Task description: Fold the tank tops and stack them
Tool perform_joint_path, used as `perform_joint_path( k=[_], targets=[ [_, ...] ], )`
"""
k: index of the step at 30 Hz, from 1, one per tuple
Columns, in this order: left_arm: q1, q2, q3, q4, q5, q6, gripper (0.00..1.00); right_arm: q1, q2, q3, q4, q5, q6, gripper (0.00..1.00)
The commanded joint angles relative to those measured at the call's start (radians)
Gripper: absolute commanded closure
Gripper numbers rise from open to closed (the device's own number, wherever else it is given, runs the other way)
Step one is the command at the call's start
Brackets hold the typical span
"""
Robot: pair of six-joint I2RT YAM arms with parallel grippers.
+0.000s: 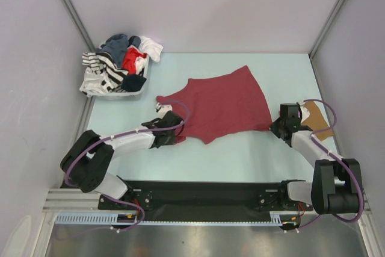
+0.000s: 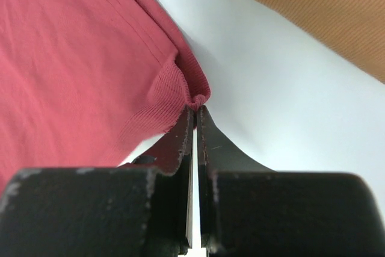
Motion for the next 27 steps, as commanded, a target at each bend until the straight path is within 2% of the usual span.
perform_joint_path(
  k=[1,4,6,7,8,9,10,12,14,15,18,21,22,23,25,27],
  targets=[
    [0.070,-0.083,-0.037,-0.030,-0.061,-0.033,1.00,0.019,-0.046,-0.015,-0.020,0.007,0.015,1.00],
    [0.169,-0.143,-0.063,-0.049,-0.078,-0.033,1.00,0.061,-0.049,-0.029,-0.031,0.023,0.043,1.00],
    [0.189,-0.162,-0.045,-0.098,-0.163,-0.065,1.00,0.079,-0.055,-0.043,-0.041,0.014,0.057,1.00],
    [0.192,-0.165,-0.030,-0.194,-0.215,-0.094,1.00,0.084,-0.058,-0.047,-0.046,0.010,0.066,1.00],
    [0.192,-0.168,0.008,-0.260,-0.337,-0.191,0.99,0.091,-0.074,-0.053,-0.048,0.009,0.071,1.00],
    [0.191,-0.172,0.019,-0.295,-0.358,-0.194,0.95,0.108,-0.083,-0.069,-0.055,0.006,0.080,1.00],
    [0.192,-0.179,0.024,-0.281,-0.355,-0.169,0.88,0.122,-0.097,-0.078,-0.054,0.006,0.091,1.00],
    [0.192,-0.180,0.041,-0.278,-0.346,-0.122,0.61,0.159,-0.130,-0.098,-0.064,0.012,0.108,1.00],
    [0.186,-0.171,0.052,-0.307,-0.360,-0.132,0.30,0.182,-0.147,-0.106,-0.072,0.027,0.132,1.00],
    [0.180,-0.166,0.059,-0.339,-0.393,-0.141,0.25,0.203,-0.160,-0.109,-0.087,0.032,0.137,1.00],
    [0.140,-0.143,0.088,-0.402,-0.456,-0.186,0.20,0.228,-0.166,-0.109,-0.123,0.061,0.158,1.00],
    [-0.039,-0.101,0.166,-0.491,-0.510,-0.258,0.21,0.239,-0.158,-0.107,-0.156,0.093,0.175,1.00],
    [-0.144,-0.082,0.192,-0.561,-0.554,-0.293,0.20,0.239,-0.158,-0.104,-0.166,0.104,0.175,1.00],
    [-0.181,-0.043,0.219,-0.606,-0.561,-0.380,0.14,0.237,-0.161,-0.103,-0.173,0.121,0.175,1.00],
    [-0.238,-0.012,0.274,-0.644,-0.544,-0.390,0.13,0.237,-0.172,-0.097,-0.193,0.138,0.178,1.00],
    [-0.242,0.022,0.289,-0.665,-0.541,-0.407,0.10,0.235,-0.184,-0.092,-0.210,0.142,0.177,1.00]
  ],
)
